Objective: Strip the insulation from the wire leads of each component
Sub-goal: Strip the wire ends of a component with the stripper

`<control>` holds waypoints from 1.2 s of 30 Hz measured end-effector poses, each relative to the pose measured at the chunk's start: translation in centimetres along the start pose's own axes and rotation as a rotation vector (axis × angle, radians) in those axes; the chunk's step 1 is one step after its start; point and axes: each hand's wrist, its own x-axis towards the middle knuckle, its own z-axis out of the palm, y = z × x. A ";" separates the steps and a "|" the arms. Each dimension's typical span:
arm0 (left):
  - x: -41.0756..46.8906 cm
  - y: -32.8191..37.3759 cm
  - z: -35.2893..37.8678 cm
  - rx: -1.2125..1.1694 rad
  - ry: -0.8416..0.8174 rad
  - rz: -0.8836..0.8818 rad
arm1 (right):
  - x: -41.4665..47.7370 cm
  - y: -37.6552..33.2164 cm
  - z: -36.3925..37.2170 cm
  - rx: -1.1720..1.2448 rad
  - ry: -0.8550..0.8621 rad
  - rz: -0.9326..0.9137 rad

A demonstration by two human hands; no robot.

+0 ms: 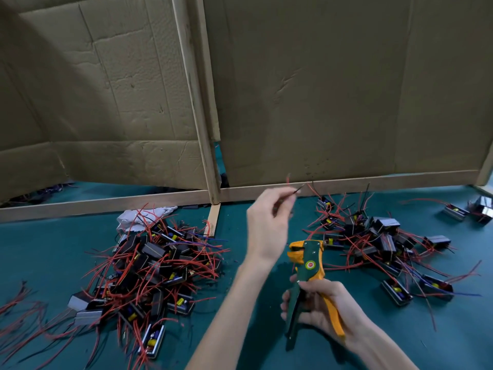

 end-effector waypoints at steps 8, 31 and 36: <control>0.3 2.9 6.3 0.188 -0.814 -0.053 | 0.5 0.0 -0.7 0.030 -0.027 0.029; 2.3 -3.6 -20.6 1.563 -0.514 -0.488 | 0.3 0.1 -0.4 -0.005 -0.018 0.017; 2.7 -3.8 -20.3 1.667 -0.468 -0.440 | 0.3 0.1 -0.4 0.004 -0.011 0.016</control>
